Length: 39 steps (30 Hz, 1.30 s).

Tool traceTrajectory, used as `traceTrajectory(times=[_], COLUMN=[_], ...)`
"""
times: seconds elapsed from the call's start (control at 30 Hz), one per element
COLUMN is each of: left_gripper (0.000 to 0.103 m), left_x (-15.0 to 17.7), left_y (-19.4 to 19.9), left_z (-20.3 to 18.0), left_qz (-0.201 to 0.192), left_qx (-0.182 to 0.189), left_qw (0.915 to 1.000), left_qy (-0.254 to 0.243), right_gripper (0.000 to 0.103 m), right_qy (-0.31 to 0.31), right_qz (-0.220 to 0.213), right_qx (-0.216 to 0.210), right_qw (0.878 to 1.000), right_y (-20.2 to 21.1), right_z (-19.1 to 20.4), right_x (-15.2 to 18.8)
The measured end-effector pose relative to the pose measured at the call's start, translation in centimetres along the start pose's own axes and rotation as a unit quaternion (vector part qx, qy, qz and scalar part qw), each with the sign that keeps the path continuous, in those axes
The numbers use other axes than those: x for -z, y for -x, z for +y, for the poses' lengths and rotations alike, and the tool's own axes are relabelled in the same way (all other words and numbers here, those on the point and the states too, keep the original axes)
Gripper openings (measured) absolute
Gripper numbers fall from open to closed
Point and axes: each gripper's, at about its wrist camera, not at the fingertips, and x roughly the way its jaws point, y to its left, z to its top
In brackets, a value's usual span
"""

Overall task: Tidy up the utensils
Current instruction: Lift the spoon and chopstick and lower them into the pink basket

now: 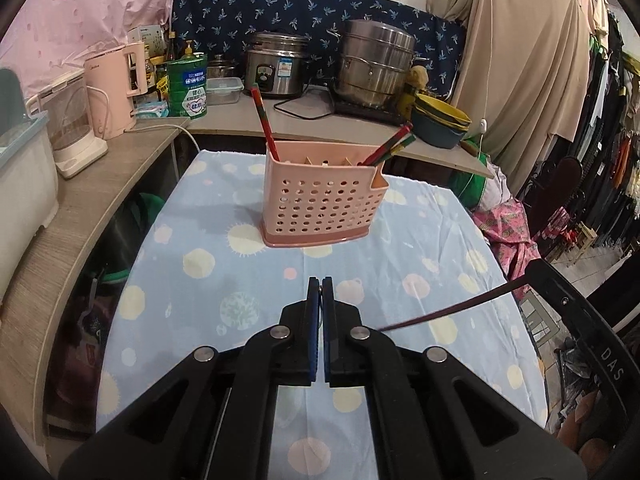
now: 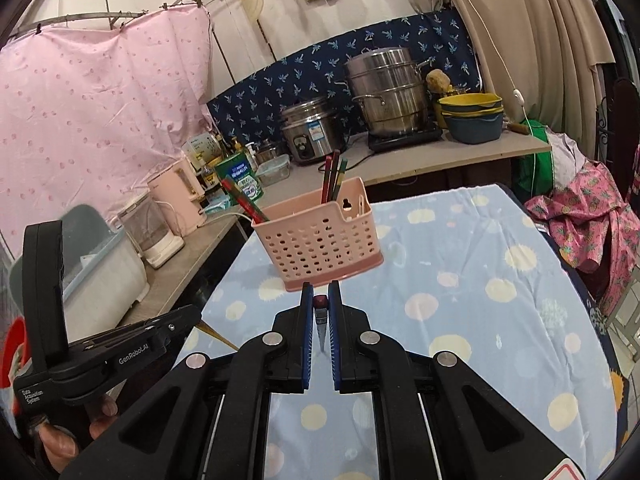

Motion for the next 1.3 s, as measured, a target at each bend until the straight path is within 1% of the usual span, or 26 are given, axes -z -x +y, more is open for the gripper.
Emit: traceTrajectory(times=[0.13,0.37,0.53,0.7,0.87,0.97,1.03,1.13,1.3], left_gripper=[0.001,0.001,0.001,0.001,0.001,0.001,0.001,0.001,0.001], left_x=[-2.3,-7.1,-10.5,-13.8,-16.1,-16.5,-16.5,-16.0,-15.4], left_y=[0.0,0.0,-0.5,-1.8,-4.0,-5.3,-6.2,-7.5,-9.3], left_z=[0.4,0.5,0.6,0.7,1.1,1.2,1.4,1.6,2.1], left_qz=[-0.010,-0.035,-0.053,-0.066,-0.063,-0.057,-0.049,-0.039,-0.022], left_qx=[0.009,0.025,0.024,0.022,0.022,0.019,0.019,0.017,0.013], left_qw=[0.9999,0.9990,0.9982,0.9973,0.9974,0.9979,0.9982,0.9987,0.9991], left_qy=[0.007,0.009,0.014,0.020,0.026,0.026,0.028,0.028,0.034], right_gripper=[0.007,0.007,0.007,0.007,0.007,0.007,0.007,0.007,0.007], right_qy=[0.004,-0.007,-0.013,-0.015,-0.016,-0.005,0.001,0.005,0.008], right_qz=[-0.019,-0.049,-0.078,-0.119,-0.146,-0.158,-0.160,-0.145,-0.101], right_qx=[0.002,-0.014,-0.024,-0.025,-0.022,-0.014,-0.008,-0.005,0.001], right_qw=[1.000,0.999,0.997,0.993,0.989,0.987,0.987,0.989,0.995], right_y=[-0.8,-2.8,-4.4,-5.7,-7.5,-8.6,-9.6,-11.5,-14.6], right_z=[0.1,0.4,1.0,1.5,2.2,2.9,3.1,3.0,2.5], right_x=[-2.2,-6.7,-10.4,-14.3,-17.7,-19.0,-19.4,-19.3,-17.1])
